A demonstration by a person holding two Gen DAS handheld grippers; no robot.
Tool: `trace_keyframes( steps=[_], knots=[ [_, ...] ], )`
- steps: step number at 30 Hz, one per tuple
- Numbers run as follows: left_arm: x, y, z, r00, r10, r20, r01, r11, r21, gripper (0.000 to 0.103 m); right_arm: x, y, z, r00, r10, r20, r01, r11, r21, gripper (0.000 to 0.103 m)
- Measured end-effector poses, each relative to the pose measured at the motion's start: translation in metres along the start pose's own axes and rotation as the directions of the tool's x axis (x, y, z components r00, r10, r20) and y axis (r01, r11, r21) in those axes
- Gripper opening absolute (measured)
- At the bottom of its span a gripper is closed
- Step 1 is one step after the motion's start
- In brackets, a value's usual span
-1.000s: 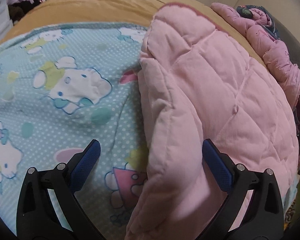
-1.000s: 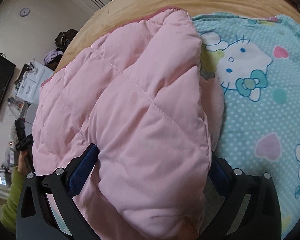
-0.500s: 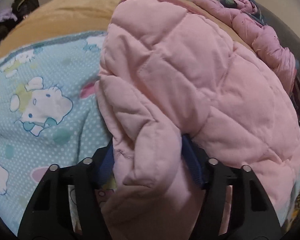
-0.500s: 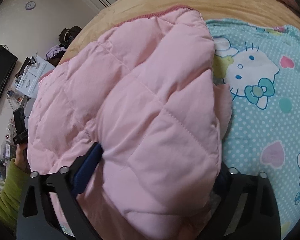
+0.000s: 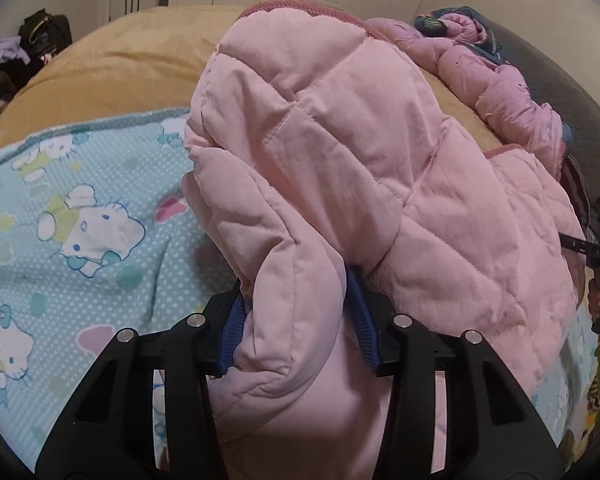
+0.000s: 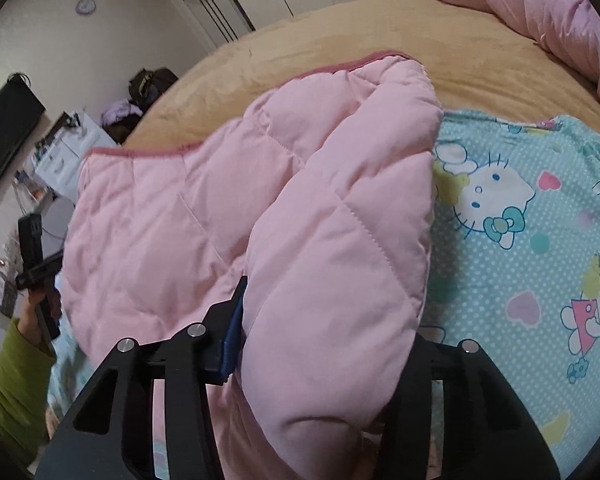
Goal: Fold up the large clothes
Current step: 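Lift the gripped edge with both tools and fold it over the bundle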
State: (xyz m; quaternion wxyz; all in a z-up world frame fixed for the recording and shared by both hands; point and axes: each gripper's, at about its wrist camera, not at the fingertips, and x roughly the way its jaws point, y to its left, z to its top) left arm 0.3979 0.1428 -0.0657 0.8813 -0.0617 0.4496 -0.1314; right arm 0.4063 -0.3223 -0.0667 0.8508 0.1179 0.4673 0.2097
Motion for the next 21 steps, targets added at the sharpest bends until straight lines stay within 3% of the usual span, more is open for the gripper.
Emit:
trace_keyframes(
  steps=[10, 21],
  knots=[
    [-0.031, -0.003, -0.014, 1.0, 0.007, 0.007, -0.007, 1.0, 0.013, 0.033, -0.03, 0.014, -0.01, 0.999, 0.018, 0.038, -0.017, 0.999, -0.034, 0.04],
    [-0.068, -0.016, -0.051, 1.0, -0.01, -0.001, 0.01, 1.0, 0.011, 0.031, -0.062, 0.048, -0.056, 0.999, 0.039, 0.037, -0.037, 0.999, -0.037, 0.037]
  ],
)
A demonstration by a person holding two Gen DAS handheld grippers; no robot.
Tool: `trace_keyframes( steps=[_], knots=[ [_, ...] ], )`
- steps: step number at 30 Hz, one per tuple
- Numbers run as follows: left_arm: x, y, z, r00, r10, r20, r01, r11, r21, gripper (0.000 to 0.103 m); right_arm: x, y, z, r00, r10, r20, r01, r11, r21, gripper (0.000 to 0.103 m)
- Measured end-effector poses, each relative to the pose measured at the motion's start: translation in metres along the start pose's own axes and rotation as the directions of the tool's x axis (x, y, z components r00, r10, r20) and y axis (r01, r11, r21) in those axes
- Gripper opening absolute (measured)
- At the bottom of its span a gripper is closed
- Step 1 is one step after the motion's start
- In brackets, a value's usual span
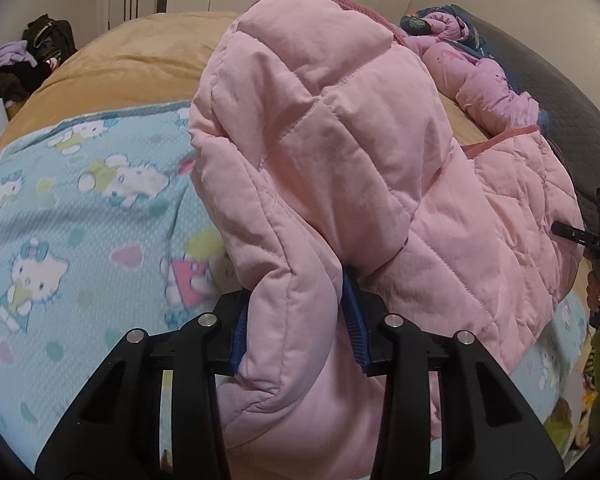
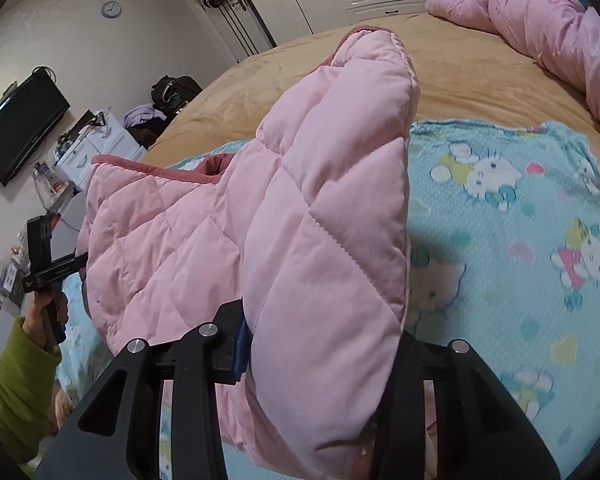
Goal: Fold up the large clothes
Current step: 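Lift the gripped edge with both tools and fold it over the bundle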
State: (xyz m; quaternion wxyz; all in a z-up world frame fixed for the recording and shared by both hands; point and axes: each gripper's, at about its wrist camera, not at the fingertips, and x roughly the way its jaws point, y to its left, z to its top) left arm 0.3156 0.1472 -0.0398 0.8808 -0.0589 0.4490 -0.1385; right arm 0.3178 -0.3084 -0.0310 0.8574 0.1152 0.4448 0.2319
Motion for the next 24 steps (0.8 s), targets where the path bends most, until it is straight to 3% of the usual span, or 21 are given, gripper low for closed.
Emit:
trace_keyframes(
  steps=[8, 12, 24],
  knots=[
    [-0.027, -0.003, -0.042, 1.0, -0.01, -0.005, 0.01, 1.0, -0.014, 0.031, -0.022, 0.016, -0.036, 1.0, 0.005, -0.01, -0.005, 1.0, -0.012, 0.037],
    [-0.037, -0.007, -0.058, 1.0, 0.019, -0.002, -0.019, 1.0, 0.006, 0.031, -0.025, 0.016, -0.046, 1.0, 0.003, -0.005, -0.003, 1.0, 0.009, 0.037],
    [-0.04, -0.008, -0.073, 0.998, 0.057, 0.012, -0.057, 0.998, 0.004, 0.031, -0.031, 0.008, -0.067, 1.0, -0.008, -0.003, 0.009, 0.998, 0.06, 0.037]
  ],
)
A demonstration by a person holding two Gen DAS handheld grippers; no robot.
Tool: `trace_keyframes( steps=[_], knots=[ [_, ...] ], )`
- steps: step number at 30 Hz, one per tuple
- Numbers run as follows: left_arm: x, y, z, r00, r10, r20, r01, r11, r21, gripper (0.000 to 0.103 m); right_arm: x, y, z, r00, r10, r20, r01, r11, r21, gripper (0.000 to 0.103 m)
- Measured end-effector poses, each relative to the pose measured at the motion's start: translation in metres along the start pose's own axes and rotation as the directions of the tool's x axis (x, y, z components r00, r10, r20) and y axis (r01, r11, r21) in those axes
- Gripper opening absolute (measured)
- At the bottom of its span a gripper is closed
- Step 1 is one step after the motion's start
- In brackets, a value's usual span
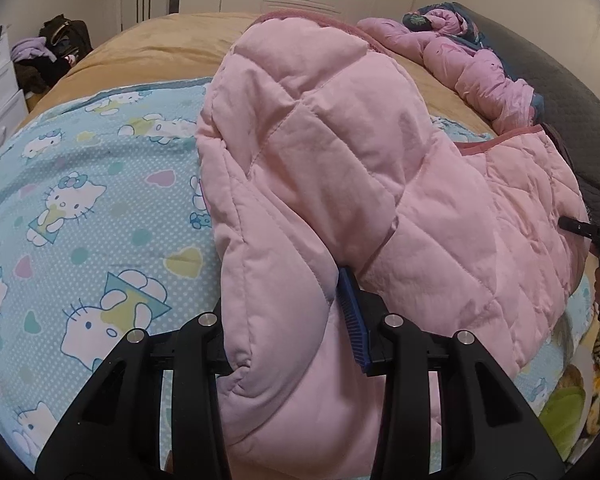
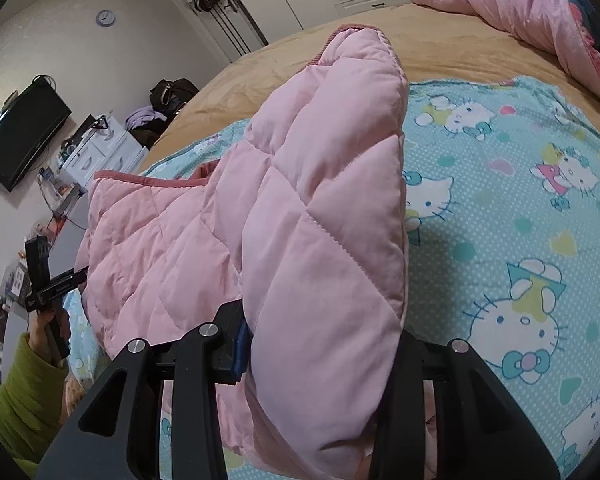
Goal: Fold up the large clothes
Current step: 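Lift the gripped edge with both tools and fold it over the bundle, then open both tools and release the folded edge onto the bundle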
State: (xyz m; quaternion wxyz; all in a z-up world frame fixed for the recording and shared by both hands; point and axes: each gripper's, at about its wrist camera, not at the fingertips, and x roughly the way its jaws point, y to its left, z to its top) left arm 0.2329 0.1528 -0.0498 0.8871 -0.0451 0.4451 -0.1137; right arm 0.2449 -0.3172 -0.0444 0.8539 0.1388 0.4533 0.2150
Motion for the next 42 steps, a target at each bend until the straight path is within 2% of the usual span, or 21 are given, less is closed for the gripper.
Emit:
trace_keyframes(
  steps=[6, 12, 19, 24, 29, 36, 39, 40, 42],
  knots=[
    [0.01, 0.008, 0.001, 1.0, 0.006, -0.01, -0.006, 0.999, -0.034, 0.031, 0.013, -0.002, 0.004, 0.997, -0.068, -0.02, 0.068, 0.997, 0.026, 0.037],
    [0.026, 0.015, 0.002, 0.999, 0.023, -0.029, -0.025, 0.998, -0.059, 0.031, 0.028, -0.014, 0.002, 0.995, -0.09, -0.041, 0.092, 0.994, 0.057, 0.037],
    [0.036, 0.014, 0.0, 0.998, 0.042, -0.04, -0.044, 0.998, -0.052, 0.031, 0.041, -0.02, 0.0, 0.99, -0.127, -0.068, 0.131, 0.989, 0.062, 0.043],
    [0.041, 0.018, 0.001, 0.998, 0.037, -0.05, -0.041, 0.997, -0.073, 0.031, 0.054, -0.024, 0.003, 0.98, -0.173, -0.1, 0.182, 0.979, 0.096, 0.052],
    [0.048, 0.021, 0.003, 0.997, 0.048, -0.063, -0.053, 0.995, -0.087, 0.032, 0.064, -0.037, 0.003, 0.978, -0.175, -0.116, 0.193, 0.969, 0.158, 0.064],
    [0.049, 0.023, 0.003, 0.997, 0.046, -0.067, -0.052, 0.993, -0.104, 0.033, 0.059, -0.035, 0.001, 0.976, -0.187, -0.112, 0.205, 0.964, 0.172, 0.068],
    [0.048, 0.023, 0.004, 0.996, 0.047, -0.073, -0.055, 0.993, -0.109, 0.033, 0.054, -0.035, -0.002, 0.973, -0.204, -0.107, 0.221, 0.957, 0.187, 0.079],
    [0.047, 0.022, 0.004, 0.996, 0.05, -0.075, -0.058, 0.992, -0.108, 0.033, 0.052, -0.035, -0.003, 0.97, -0.215, -0.109, 0.233, 0.955, 0.186, 0.086],
    [0.045, 0.021, 0.003, 0.996, 0.055, -0.077, -0.064, 0.992, -0.109, 0.034, 0.046, -0.029, -0.009, 0.965, -0.239, -0.106, 0.255, 0.952, 0.171, 0.091]
  ],
)
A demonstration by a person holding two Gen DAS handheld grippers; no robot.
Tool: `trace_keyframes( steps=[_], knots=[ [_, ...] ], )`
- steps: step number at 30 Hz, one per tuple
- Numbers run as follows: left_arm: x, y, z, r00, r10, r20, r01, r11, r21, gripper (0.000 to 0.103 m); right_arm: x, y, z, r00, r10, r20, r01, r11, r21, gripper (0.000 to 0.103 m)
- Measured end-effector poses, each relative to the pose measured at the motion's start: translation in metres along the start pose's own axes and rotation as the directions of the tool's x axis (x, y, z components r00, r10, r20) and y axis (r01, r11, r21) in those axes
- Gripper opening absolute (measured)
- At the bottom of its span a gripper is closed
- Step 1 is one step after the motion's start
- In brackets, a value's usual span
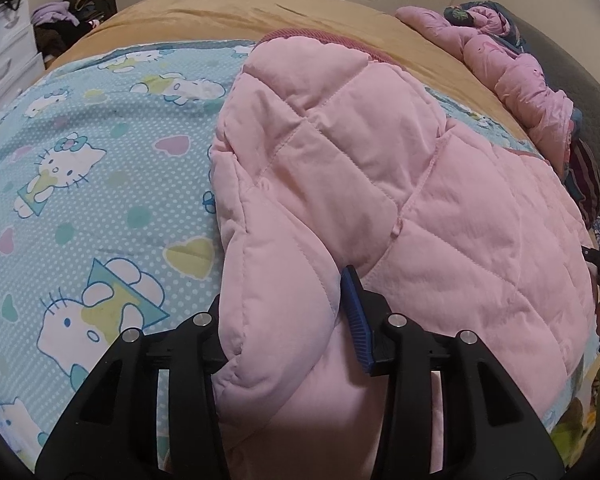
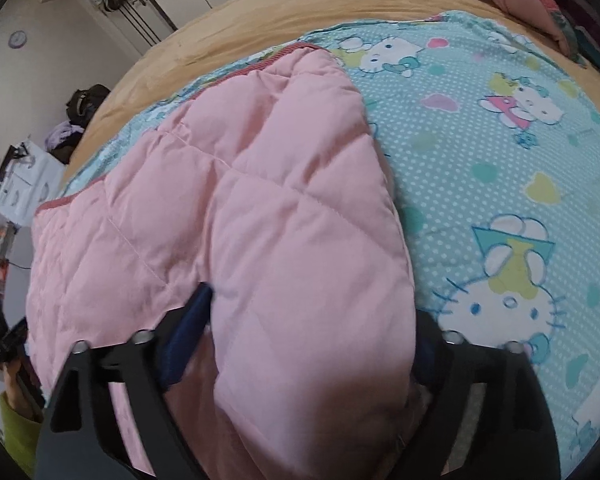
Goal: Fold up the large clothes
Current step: 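Open both tools and release the folded edge onto the bundle, then withdraw both open tools from the folded bundle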
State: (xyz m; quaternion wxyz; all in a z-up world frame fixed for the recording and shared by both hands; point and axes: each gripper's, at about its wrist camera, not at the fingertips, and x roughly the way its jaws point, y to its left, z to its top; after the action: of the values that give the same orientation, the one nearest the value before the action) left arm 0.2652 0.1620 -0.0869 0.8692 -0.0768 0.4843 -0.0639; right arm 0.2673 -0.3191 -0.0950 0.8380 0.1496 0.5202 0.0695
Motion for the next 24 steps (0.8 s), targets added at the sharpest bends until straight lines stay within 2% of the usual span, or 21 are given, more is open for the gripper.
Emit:
trace_keyframes(
  steps=[2, 5, 7, 9, 11, 13, 16, 18, 24],
  knots=[
    [-0.002, 0.0, -0.001, 1.0, 0.003, -0.004, -0.003, 1.0, -0.004, 0.037, -0.005, 0.003, -0.005, 1.0, -0.008, 0.007, 0.008, 1.0, -0.005, 0.097],
    [-0.004, 0.0, -0.002, 1.0, 0.007, -0.009, -0.007, 1.0, -0.015, 0.041, -0.012, 0.009, -0.012, 1.0, -0.002, 0.022, 0.003, 1.0, -0.014, 0.098],
    [-0.006, 0.0, -0.003, 1.0, 0.019, -0.016, -0.019, 1.0, -0.021, 0.049, -0.015, 0.012, -0.014, 0.999, -0.018, 0.028, 0.019, 1.0, -0.016, 0.098],
    [-0.008, 0.001, -0.004, 1.0, 0.021, -0.019, -0.021, 0.999, -0.03, 0.066, -0.018, 0.014, -0.015, 0.999, -0.022, 0.036, 0.023, 1.0, -0.012, 0.099],
    [-0.009, -0.001, -0.005, 0.999, 0.041, -0.022, -0.042, 0.999, -0.028, 0.071, -0.023, 0.016, -0.017, 0.999, -0.023, 0.047, 0.023, 1.0, -0.002, 0.099],
    [-0.013, -0.002, -0.007, 0.999, 0.041, -0.023, -0.042, 0.999, -0.022, 0.073, -0.032, 0.018, -0.02, 0.997, -0.006, 0.076, 0.005, 1.0, 0.004, 0.099],
    [-0.02, -0.005, -0.01, 0.999, 0.035, -0.021, -0.036, 0.999, -0.02, 0.082, -0.044, 0.018, -0.024, 0.995, 0.002, 0.098, -0.004, 1.0, 0.019, 0.099],
    [-0.027, -0.008, -0.013, 0.999, 0.036, -0.013, -0.036, 0.999, -0.013, 0.093, -0.051, 0.017, -0.027, 0.994, -0.003, 0.113, 0.001, 1.0, 0.019, 0.099],
    [-0.048, -0.014, -0.021, 0.999, 0.043, 0.015, -0.043, 0.998, -0.044, 0.094, -0.081, 0.026, -0.045, 0.981, -0.029, 0.192, 0.032, 0.999, -0.013, 0.099]
  ],
)
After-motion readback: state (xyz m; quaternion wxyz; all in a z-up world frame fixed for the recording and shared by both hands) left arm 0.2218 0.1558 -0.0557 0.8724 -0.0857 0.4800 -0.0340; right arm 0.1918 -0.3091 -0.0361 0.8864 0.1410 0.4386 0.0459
